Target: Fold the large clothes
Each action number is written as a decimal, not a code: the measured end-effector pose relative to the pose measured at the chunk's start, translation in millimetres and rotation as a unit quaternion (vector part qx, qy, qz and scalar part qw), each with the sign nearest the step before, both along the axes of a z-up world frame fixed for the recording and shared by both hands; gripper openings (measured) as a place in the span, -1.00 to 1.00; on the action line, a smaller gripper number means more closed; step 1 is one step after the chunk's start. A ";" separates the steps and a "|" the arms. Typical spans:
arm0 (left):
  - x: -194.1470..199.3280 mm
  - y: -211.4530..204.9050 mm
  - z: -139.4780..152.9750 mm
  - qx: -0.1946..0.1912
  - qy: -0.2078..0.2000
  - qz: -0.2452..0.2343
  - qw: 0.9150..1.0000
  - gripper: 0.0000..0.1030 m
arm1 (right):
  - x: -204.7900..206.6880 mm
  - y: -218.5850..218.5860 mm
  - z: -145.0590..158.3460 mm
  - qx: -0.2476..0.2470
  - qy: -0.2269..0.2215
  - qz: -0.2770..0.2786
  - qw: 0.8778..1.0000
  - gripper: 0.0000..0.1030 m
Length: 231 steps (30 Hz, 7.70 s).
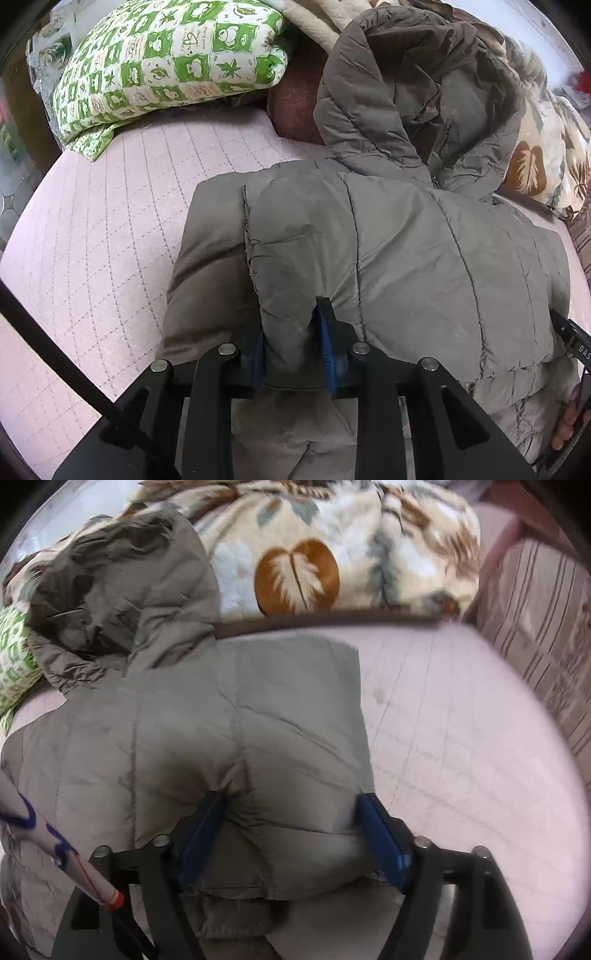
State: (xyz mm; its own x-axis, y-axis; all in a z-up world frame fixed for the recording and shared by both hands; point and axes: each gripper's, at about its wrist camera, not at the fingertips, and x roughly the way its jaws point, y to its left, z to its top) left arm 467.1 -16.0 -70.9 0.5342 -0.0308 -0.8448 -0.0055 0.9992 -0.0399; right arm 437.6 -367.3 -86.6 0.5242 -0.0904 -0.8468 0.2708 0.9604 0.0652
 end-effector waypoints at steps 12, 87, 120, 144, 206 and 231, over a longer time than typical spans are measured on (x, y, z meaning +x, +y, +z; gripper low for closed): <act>-65.0 27.8 53.8 0.017 -0.035 0.025 0.999 0.14 | -11.9 -28.3 11.5 0.044 0.000 -0.057 0.997 0.96; -162.1 116.6 29.2 -0.050 -0.040 0.099 0.993 0.29 | -58.3 129.1 -0.8 0.202 0.040 -0.053 0.977 -0.41; -153.7 133.8 25.6 -0.058 -0.023 0.120 0.991 0.29 | 113.8 229.1 37.5 0.018 -0.004 0.031 0.999 0.06; -154.7 135.5 25.4 -0.052 -0.024 0.123 0.991 0.29 | -18.7 201.3 100.3 -0.101 -0.110 0.052 0.987 0.17; -321.0 152.9 -44.5 -0.338 0.093 0.001 0.936 0.46 | -373.0 -61.5 -47.8 0.424 -0.017 -0.052 0.904 0.80; -357.9 98.7 1.4 -0.202 0.081 0.041 0.975 -0.53 | -360.0 -14.3 -29.5 0.299 -0.020 -0.039 0.953 -0.37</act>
